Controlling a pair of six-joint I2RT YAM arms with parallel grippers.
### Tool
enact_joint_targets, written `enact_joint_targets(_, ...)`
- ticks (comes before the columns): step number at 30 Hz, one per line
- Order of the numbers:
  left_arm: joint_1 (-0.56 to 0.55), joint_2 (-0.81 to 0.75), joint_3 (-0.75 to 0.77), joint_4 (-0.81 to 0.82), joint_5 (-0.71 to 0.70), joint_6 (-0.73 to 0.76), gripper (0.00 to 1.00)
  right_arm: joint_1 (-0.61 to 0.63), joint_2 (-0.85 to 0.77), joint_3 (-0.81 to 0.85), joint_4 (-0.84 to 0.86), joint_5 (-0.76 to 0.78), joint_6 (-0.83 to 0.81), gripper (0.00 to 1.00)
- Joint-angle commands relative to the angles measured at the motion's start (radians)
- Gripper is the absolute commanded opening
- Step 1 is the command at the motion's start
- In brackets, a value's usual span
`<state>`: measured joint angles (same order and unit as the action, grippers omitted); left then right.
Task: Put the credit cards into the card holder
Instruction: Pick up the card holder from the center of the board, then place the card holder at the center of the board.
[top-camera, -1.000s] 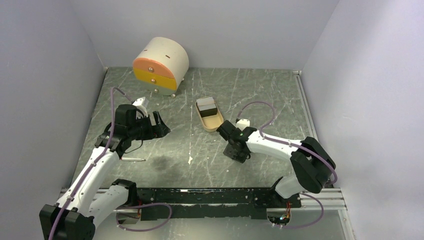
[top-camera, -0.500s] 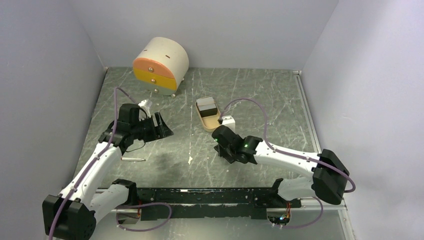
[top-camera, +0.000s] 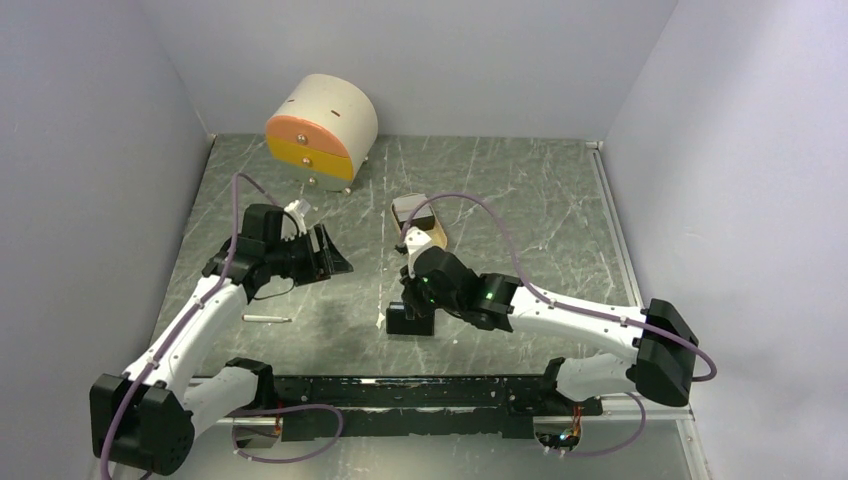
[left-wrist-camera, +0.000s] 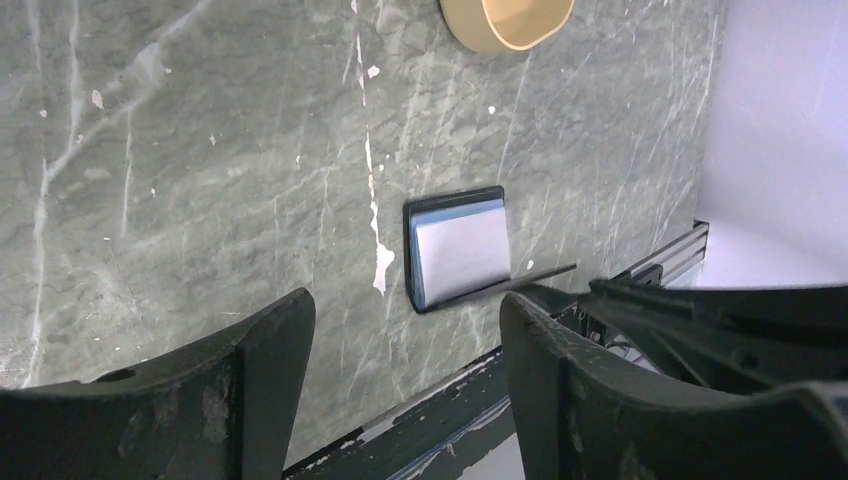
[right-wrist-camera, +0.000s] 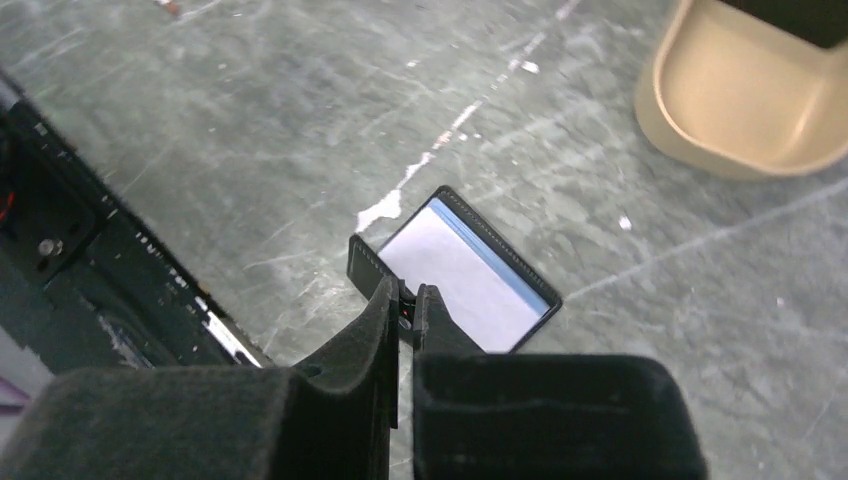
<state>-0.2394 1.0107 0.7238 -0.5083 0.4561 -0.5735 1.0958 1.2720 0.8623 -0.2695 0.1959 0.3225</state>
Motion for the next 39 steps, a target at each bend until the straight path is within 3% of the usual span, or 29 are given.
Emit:
enact_joint_targets(1, -0.003, 0.042, 0.063, -0.047, 0.013, -0.001, 0.71, 0.028, 0.011, 0.073, 0.016, -0.114, -0.181, 0.0)
enact_joint_targets(9, -0.003, 0.059, 0.052, 0.005, 0.104, 0.022, 0.73, 0.029, -0.024, 0.17, 0.03, -0.141, -0.362, 0.0)
enact_joint_targets(16, -0.034, 0.135, -0.023, 0.142, 0.284, -0.022, 0.74, 0.029, -0.113, 0.032, 0.184, -0.242, -0.487, 0.0)
enact_joint_targets(22, -0.154, 0.116, -0.07, 0.311, 0.343, -0.087, 0.75, 0.029, -0.175, -0.049, 0.255, -0.189, -0.445, 0.0)
enact_joint_targets(29, -0.243, 0.043, -0.198, 0.494, 0.282, -0.136, 0.73, 0.023, -0.195, -0.102, 0.275, -0.128, -0.332, 0.0)
enact_joint_targets(39, -0.391, -0.195, -0.372, 0.757, 0.052, 0.014, 0.68, 0.008, -0.201, -0.137, 0.323, -0.133, -0.294, 0.0)
